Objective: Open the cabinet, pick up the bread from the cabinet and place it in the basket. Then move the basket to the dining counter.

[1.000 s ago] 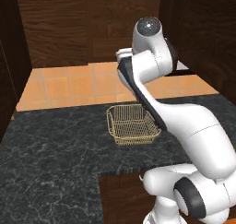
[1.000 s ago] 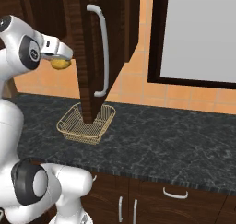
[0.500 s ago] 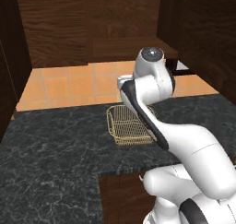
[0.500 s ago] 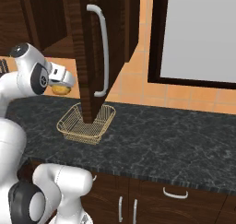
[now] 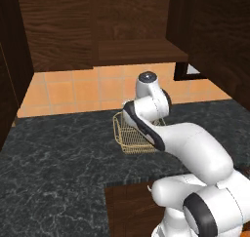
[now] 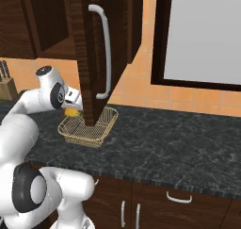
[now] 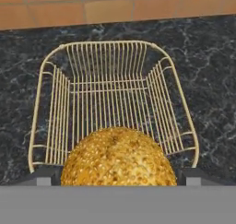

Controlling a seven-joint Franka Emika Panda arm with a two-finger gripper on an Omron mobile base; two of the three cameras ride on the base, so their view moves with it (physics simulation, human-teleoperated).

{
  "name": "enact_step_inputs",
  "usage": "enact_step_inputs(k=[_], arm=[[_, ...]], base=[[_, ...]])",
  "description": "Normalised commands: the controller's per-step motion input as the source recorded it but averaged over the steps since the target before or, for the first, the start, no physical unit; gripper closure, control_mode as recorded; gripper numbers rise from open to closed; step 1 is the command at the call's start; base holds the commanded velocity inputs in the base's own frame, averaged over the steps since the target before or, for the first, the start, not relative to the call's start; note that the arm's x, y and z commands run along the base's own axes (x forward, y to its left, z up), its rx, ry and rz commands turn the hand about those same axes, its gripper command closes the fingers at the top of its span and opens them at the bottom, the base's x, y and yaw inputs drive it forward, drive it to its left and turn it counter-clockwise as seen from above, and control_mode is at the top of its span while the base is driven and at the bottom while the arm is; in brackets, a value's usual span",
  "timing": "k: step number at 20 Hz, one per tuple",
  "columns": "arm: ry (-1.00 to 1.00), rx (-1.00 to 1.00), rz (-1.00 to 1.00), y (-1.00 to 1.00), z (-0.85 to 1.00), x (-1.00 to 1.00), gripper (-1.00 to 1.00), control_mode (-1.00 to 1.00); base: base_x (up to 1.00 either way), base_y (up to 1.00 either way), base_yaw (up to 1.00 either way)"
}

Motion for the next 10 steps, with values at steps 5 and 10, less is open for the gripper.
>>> enact_step_inputs(k=[5,10], arm=[[0.29,0.0,-0.08,-0.15,-0.87,0.8,1.0,-1.0],[0.25,0.01,-0.05,-0.03,-0.73,0.55,1.0,-1.0]], base=[[0.0,0.0,0.0],[0.0,0.0,0.0]])
